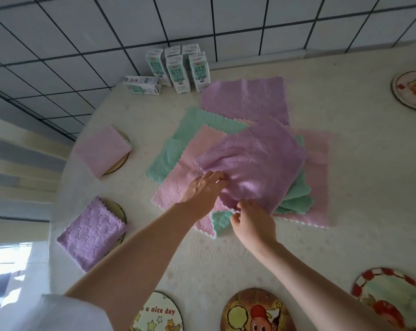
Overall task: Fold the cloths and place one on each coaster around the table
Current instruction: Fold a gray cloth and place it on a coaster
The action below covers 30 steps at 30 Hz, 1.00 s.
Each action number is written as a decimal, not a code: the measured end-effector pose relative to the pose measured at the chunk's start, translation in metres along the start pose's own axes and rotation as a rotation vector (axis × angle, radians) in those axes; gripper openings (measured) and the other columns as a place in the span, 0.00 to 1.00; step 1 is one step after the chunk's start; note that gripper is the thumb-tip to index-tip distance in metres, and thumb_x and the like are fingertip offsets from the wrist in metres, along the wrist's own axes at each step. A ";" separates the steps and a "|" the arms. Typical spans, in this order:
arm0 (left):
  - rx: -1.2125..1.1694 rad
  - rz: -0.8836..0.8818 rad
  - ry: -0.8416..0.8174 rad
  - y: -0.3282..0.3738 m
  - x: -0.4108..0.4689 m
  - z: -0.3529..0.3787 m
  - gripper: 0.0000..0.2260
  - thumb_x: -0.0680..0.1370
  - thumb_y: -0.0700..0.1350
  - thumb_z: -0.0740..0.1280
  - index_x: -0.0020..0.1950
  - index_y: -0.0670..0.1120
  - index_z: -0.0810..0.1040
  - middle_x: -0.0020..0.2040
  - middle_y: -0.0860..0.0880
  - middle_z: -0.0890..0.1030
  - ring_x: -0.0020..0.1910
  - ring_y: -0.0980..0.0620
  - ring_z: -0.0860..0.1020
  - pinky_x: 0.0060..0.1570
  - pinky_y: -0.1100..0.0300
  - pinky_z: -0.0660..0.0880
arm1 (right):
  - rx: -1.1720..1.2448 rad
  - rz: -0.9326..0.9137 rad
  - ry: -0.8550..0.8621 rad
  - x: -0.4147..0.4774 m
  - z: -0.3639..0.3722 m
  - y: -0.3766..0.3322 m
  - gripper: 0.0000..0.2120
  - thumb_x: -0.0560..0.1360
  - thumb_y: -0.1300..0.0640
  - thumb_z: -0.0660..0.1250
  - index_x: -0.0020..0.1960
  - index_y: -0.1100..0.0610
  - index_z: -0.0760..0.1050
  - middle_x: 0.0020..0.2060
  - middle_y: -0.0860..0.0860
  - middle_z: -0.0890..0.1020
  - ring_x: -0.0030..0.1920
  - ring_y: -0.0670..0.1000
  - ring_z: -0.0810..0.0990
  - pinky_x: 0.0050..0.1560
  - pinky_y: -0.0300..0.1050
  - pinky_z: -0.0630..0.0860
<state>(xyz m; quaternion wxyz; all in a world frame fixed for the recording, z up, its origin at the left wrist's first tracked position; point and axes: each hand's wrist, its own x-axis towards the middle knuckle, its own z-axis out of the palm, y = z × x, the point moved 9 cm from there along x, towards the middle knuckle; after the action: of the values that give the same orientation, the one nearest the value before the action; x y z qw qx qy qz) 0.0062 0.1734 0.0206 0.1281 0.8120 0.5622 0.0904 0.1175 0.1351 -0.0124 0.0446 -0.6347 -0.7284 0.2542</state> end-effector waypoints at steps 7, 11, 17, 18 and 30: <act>-0.054 -0.184 0.032 -0.021 0.020 -0.011 0.06 0.73 0.38 0.70 0.48 0.44 0.82 0.51 0.49 0.79 0.50 0.47 0.76 0.45 0.48 0.80 | 0.204 -0.204 0.310 -0.003 -0.115 -0.015 0.03 0.75 0.59 0.63 0.43 0.55 0.73 0.33 0.48 0.76 0.30 0.50 0.75 0.28 0.44 0.71; -0.113 -0.378 0.072 -0.043 0.035 -0.043 0.05 0.77 0.38 0.64 0.48 0.42 0.80 0.46 0.47 0.79 0.43 0.48 0.77 0.42 0.50 0.79 | 0.386 -0.347 0.444 0.000 -0.179 -0.026 0.04 0.77 0.59 0.61 0.44 0.56 0.73 0.33 0.49 0.79 0.32 0.51 0.80 0.32 0.52 0.76; -0.445 -0.620 0.276 -0.082 0.043 -0.094 0.08 0.78 0.36 0.59 0.45 0.42 0.77 0.37 0.45 0.78 0.36 0.44 0.78 0.34 0.55 0.76 | 0.524 -0.439 0.458 0.009 -0.228 -0.035 0.02 0.78 0.63 0.61 0.49 0.59 0.72 0.47 0.50 0.82 0.43 0.47 0.84 0.36 0.52 0.81; -0.549 -0.665 0.345 -0.086 0.040 -0.104 0.08 0.79 0.37 0.57 0.46 0.44 0.76 0.38 0.46 0.77 0.38 0.45 0.78 0.36 0.53 0.79 | 0.544 -0.444 0.459 0.011 -0.233 -0.037 0.01 0.78 0.63 0.62 0.49 0.60 0.72 0.51 0.51 0.82 0.44 0.48 0.84 0.37 0.51 0.82; -0.329 -0.554 0.847 -0.074 -0.095 -0.233 0.04 0.79 0.38 0.60 0.50 0.42 0.74 0.41 0.55 0.76 0.38 0.68 0.73 0.37 0.74 0.67 | 0.720 -0.520 0.355 0.010 -0.223 -0.080 0.04 0.77 0.54 0.61 0.49 0.54 0.71 0.40 0.43 0.79 0.45 0.49 0.83 0.46 0.60 0.79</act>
<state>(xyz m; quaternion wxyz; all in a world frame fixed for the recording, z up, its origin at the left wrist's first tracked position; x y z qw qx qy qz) -0.1607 0.1339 0.2190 0.0348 0.4946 0.7365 0.4601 0.1295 0.2099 0.2129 0.4476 -0.4092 -0.7098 0.3583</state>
